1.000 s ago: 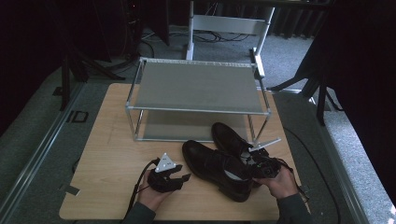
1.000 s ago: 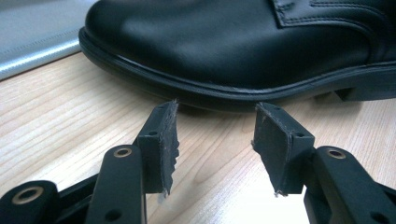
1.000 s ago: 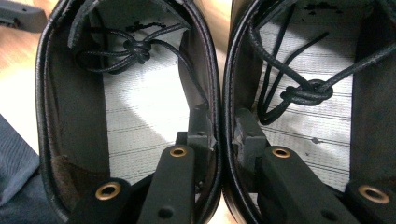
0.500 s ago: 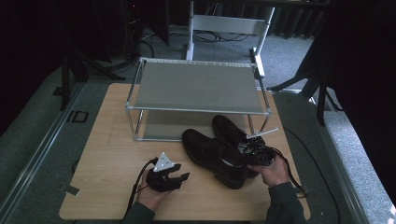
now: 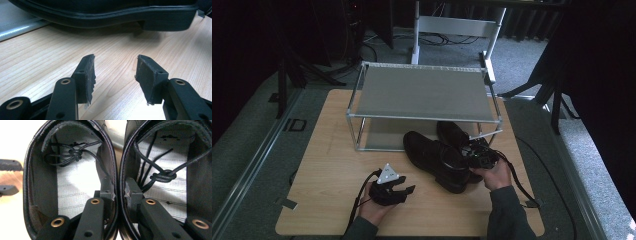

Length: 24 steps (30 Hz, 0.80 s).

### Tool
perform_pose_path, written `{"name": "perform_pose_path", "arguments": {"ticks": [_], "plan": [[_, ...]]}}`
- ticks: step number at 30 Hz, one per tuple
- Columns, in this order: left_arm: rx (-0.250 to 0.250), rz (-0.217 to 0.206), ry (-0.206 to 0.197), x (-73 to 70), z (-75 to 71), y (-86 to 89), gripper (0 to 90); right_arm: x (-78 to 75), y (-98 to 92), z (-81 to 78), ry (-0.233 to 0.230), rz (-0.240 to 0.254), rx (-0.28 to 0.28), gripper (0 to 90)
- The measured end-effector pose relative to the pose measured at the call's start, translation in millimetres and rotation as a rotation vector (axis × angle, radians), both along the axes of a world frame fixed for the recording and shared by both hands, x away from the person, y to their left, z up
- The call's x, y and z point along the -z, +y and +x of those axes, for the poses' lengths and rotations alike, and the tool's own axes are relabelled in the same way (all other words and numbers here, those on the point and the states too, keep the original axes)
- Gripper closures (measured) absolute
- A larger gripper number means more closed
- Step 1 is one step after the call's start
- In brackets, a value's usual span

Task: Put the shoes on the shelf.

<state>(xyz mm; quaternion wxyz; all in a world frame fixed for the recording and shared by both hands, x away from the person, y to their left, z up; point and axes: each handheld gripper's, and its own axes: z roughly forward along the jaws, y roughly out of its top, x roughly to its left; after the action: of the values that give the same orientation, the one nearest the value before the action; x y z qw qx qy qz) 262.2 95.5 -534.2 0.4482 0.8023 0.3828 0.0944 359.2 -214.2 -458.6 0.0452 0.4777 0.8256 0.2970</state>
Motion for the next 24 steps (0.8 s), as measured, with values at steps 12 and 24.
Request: {"name": "perform_pose_path", "arguments": {"ticks": [12, 24], "plan": [[-0.004, 0.003, -0.007, -2.2, 1.5, -0.7, 50.0, 3.3, 18.2, 11.2, -0.03, -0.009, 0.045, 79.9], [-0.009, 0.016, -0.04, -12.3, 15.0, -11.2, 49.9, 3.0, 32.3, 18.4, -0.083, -0.004, 0.125, 79.9]]}}
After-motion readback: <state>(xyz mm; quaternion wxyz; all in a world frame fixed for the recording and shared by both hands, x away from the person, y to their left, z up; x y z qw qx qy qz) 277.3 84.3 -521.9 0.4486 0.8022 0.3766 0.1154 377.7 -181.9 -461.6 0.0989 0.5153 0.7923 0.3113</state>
